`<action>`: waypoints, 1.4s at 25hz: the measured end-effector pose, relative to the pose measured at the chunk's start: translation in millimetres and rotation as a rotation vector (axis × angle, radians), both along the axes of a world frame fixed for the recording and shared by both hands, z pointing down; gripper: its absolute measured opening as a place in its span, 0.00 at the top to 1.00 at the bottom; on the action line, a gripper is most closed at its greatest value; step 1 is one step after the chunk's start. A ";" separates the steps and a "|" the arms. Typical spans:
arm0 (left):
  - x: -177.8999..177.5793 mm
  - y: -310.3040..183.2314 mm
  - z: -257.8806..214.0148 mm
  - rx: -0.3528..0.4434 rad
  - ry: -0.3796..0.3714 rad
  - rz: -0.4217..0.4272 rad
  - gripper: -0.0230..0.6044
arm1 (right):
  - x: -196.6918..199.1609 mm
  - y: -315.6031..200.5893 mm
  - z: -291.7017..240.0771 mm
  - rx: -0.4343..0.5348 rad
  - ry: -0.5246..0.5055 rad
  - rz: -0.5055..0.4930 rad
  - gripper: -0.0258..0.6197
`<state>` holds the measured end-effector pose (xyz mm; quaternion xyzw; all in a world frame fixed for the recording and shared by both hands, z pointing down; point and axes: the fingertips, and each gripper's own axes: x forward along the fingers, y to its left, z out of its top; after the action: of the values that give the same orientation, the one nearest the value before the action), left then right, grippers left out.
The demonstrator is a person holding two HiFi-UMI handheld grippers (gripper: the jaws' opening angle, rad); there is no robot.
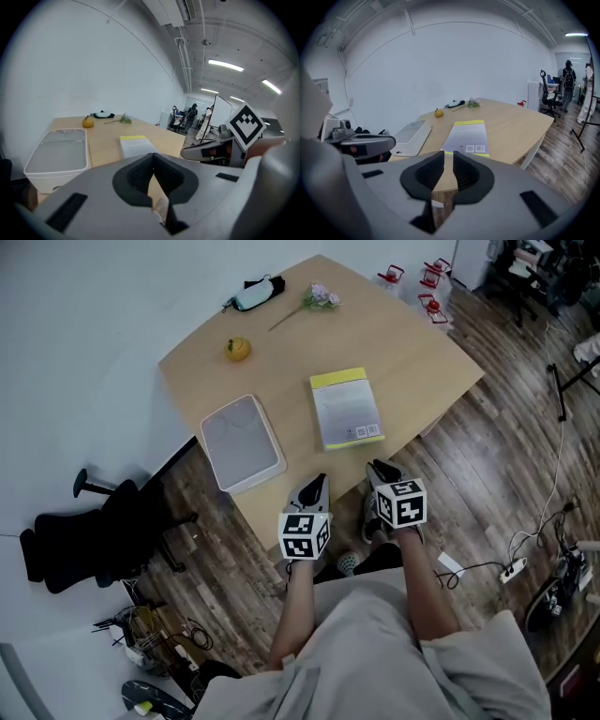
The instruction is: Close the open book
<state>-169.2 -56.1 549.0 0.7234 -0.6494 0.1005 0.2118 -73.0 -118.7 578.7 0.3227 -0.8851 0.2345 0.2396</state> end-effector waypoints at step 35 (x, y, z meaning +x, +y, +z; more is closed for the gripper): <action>18.2 86.2 -30.9 0.090 -0.027 0.037 0.93 | 66.1 79.3 -59.7 0.206 -0.059 0.097 0.95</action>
<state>-151.0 30.1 518.1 0.7426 -0.6426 0.0847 0.1685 -6.9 -39.4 519.1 0.3810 -0.8946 0.1631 0.1673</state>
